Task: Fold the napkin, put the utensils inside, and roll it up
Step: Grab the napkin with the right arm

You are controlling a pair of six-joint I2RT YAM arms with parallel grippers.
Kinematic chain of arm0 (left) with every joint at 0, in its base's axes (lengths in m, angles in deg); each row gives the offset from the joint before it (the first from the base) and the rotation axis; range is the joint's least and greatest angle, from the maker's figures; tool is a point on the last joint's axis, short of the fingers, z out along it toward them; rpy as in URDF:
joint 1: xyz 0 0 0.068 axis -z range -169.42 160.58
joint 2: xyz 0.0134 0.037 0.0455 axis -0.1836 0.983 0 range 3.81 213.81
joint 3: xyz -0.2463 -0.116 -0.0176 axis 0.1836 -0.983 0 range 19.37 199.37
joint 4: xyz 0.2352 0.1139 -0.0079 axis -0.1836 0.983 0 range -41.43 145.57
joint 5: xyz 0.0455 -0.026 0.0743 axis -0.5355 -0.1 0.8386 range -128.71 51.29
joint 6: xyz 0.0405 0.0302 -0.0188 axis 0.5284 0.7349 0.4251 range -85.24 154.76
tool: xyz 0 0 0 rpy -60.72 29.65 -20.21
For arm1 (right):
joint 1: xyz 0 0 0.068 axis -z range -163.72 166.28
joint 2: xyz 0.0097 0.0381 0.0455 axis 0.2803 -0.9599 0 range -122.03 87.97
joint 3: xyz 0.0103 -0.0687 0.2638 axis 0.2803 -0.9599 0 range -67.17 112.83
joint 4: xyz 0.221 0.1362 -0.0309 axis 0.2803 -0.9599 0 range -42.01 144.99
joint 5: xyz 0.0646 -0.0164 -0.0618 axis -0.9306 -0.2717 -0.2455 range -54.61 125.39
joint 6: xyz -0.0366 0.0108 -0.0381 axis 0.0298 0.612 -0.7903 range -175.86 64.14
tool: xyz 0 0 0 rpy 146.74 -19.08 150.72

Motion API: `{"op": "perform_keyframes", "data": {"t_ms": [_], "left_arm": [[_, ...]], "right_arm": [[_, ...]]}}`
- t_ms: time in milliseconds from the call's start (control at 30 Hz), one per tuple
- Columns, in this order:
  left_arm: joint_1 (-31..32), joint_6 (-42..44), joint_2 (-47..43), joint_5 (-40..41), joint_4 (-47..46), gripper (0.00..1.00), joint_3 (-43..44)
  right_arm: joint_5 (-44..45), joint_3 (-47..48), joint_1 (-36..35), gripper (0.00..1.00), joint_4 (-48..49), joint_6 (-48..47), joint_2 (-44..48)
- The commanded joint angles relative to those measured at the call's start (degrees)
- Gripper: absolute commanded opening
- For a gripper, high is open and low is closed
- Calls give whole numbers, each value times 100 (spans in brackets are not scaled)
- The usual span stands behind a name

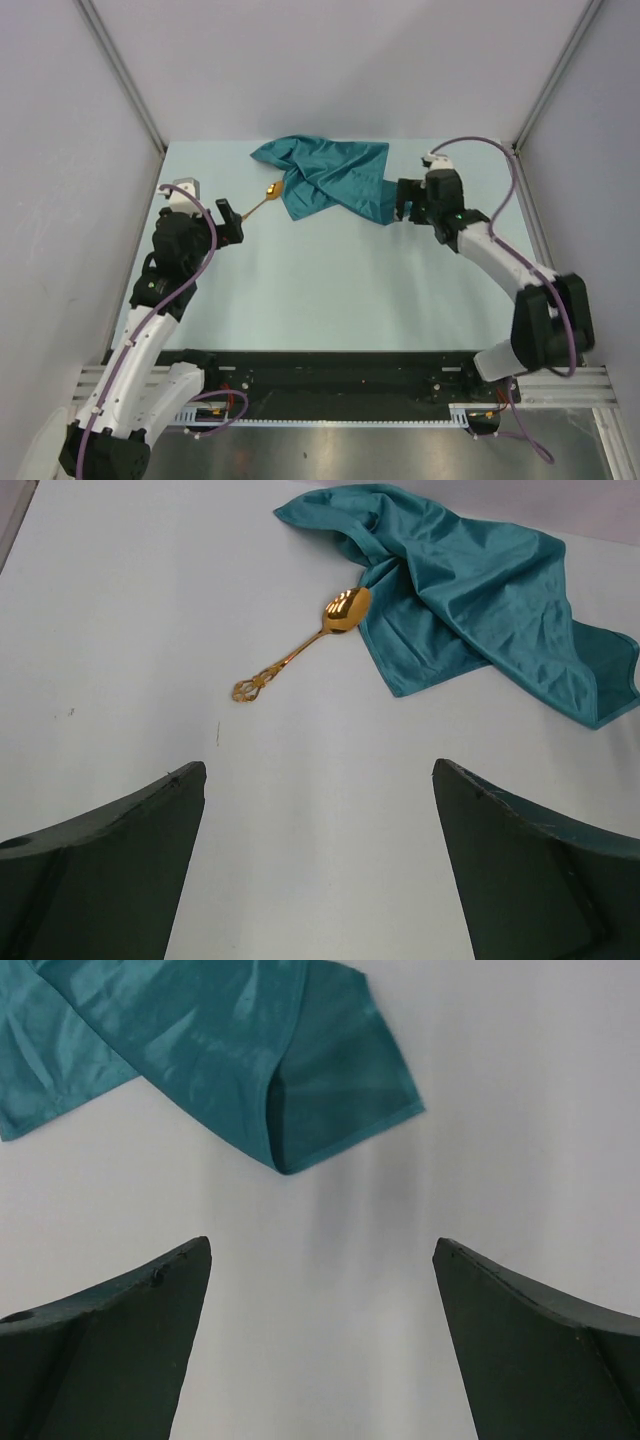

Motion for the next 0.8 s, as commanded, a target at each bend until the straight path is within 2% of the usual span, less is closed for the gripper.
{"op": "perform_keyframes", "data": {"t_ms": [0,67,200,300,400,433,500,633,700,767], "left_arm": [[23,38,18,54,10,100,49],[14,-6,19,63,45,100,32],[23,20,-104,-103,-16,100,-152],[23,-76,-201,-279,-69,100,-345],[32,-349,-184,-472,-86,100,-539],[23,-419,-166,-560,-104,100,-592],[32,-595,-114,-859,-174,99,-741],[58,-832,-61,-1308,-402,97,-1014],[128,-850,-17,-1360,-534,97,-1110],[207,-824,106,-1370,-613,96,-1137]], "right_arm": [[-173,1050,-218,97,-218,-242,-1383],[-217,1690,-271,94,-411,-303,-2154],[-402,2412,-272,89,-491,-365,-3061],[-577,2782,-263,88,-500,-418,-3519],[-769,3012,-271,82,-544,-453,-3819],[-832,3056,-263,76,-535,-462,-3881],[-1078,3100,-245,72,-544,-488,-3969],[-1586,3136,-175,51,-518,-506,-4119],[-1921,3127,-61,47,-500,-462,-4137],[-2404,3135,53,32,-491,-444,-4128]]}}
